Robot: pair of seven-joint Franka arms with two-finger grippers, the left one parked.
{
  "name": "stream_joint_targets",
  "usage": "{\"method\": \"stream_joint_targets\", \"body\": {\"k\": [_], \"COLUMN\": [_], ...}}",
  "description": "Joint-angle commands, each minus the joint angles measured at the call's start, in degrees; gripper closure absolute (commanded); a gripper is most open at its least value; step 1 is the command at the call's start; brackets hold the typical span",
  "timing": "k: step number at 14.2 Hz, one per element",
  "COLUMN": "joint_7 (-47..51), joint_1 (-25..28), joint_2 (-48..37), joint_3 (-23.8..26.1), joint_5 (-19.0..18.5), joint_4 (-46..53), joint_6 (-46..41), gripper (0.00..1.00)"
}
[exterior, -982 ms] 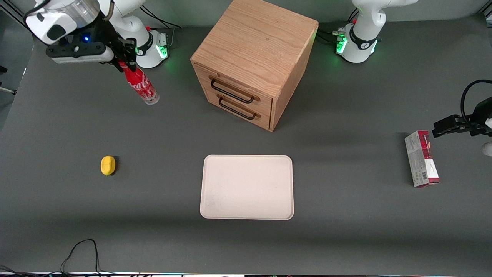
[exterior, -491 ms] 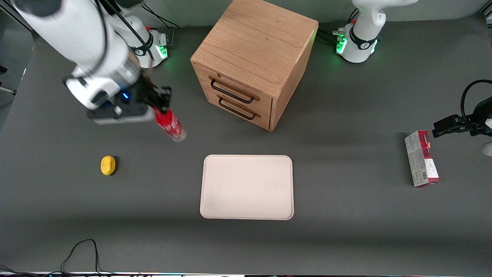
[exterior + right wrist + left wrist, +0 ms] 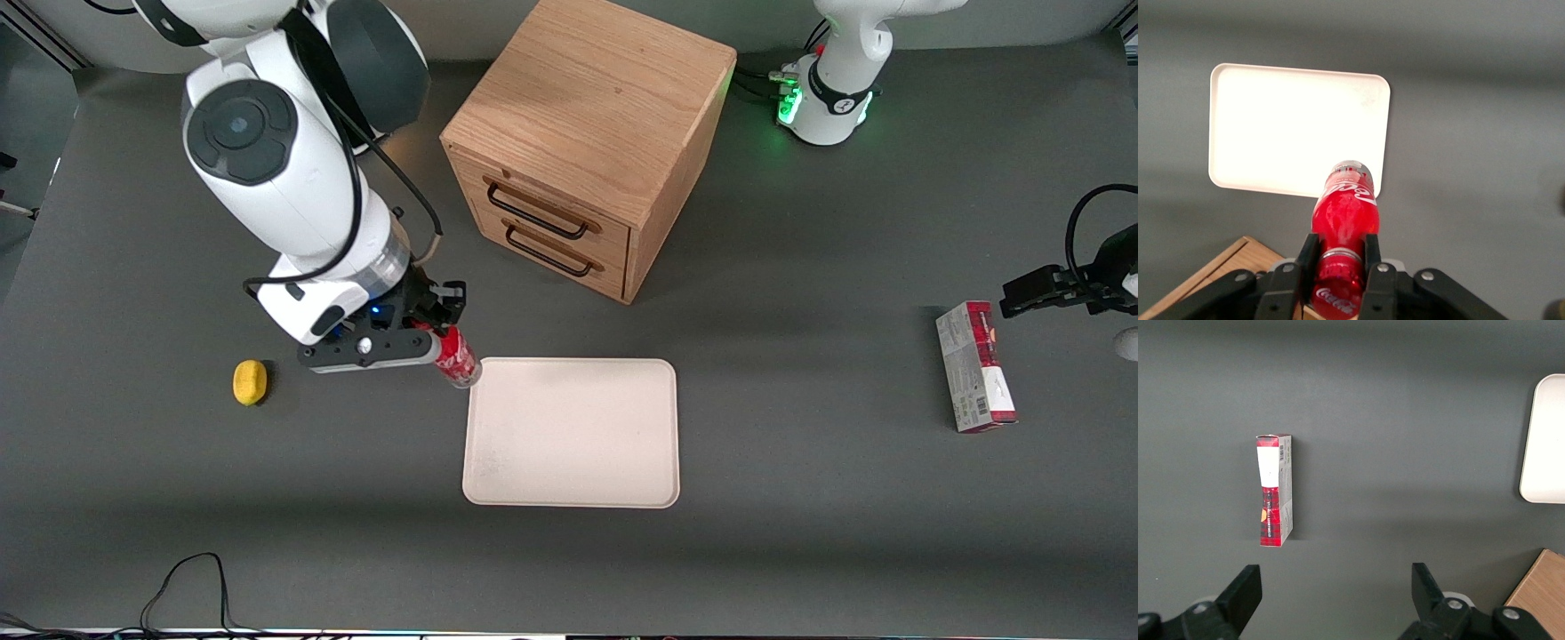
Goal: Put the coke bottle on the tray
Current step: 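Carry the bottle over the white tray and lower it onto the tray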
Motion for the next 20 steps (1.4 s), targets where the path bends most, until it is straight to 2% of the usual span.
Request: {"method": "stream_joint_targets", "body": {"k": [1, 8, 17, 18, 19, 20], "joint_7": [0.5, -0.1, 0.0, 0.1, 0.3, 0.6], "joint_1": [-0.2, -2.0, -2.3, -2.3, -2.3, -2.3], "joint_2": [6.6, 17.1, 21.1, 21.2, 21.2, 21.2], "joint_3": [-0.5, -0.6, -0.6, -0.6, -0.6, -0.6], "joint_5": [0.7, 0.3, -0.1, -0.1, -0.1, -0.1], "joint_4": [3.1, 2.5, 1.2, 1.1, 0.9, 0.7], "joint_6": [4.5, 14.6, 20.4, 20.5, 20.7, 20.7], "gripper": [0.87, 0.87, 0.85, 0.79, 0.64, 0.32]}}
